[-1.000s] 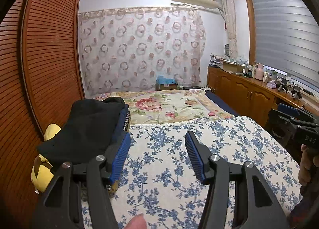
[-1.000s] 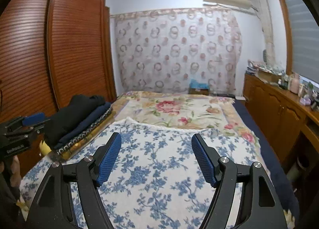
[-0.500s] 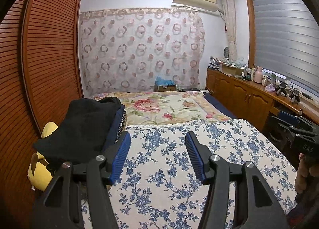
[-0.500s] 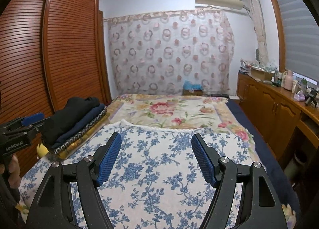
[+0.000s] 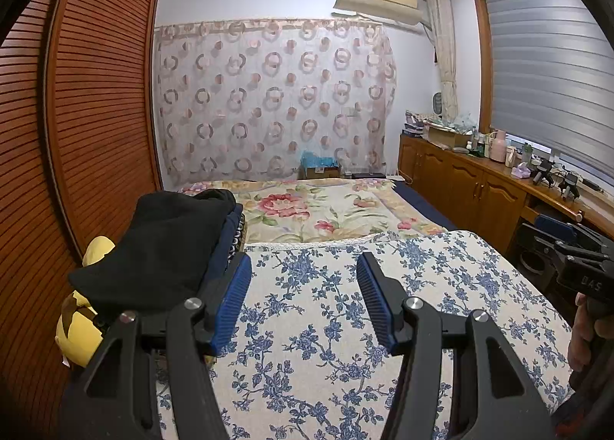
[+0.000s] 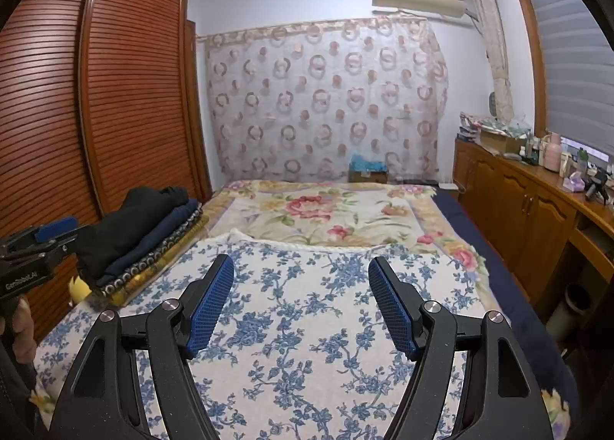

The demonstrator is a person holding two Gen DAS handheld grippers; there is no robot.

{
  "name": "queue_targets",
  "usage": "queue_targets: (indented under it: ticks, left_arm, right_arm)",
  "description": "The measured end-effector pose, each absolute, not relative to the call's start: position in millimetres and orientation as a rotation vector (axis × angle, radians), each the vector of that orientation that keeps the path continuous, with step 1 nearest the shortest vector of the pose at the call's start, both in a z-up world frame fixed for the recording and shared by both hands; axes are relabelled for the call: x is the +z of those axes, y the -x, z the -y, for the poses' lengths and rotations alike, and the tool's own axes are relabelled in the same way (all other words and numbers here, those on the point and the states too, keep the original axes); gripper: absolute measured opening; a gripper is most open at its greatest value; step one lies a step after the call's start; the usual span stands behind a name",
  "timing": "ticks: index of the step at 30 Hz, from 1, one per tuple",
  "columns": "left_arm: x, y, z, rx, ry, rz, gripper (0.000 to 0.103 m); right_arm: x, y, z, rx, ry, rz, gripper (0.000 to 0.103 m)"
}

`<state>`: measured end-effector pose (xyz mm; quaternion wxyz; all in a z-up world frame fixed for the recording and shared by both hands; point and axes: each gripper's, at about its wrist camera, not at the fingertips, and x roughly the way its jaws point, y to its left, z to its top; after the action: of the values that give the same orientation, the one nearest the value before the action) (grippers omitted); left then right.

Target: Fold small clothes

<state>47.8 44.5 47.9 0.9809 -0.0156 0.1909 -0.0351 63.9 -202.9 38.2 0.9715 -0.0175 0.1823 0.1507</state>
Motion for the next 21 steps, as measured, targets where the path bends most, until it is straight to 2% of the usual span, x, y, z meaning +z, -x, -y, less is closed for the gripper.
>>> queue_targets:
  ticks: [21]
  left_arm:
    - [49.6,-46.0,-44.2,-0.067,0.031,-0.379,0.057]
  right_arm:
    - [37.9,-64.0,204.1,0.302,0.033,-0.366,0.075]
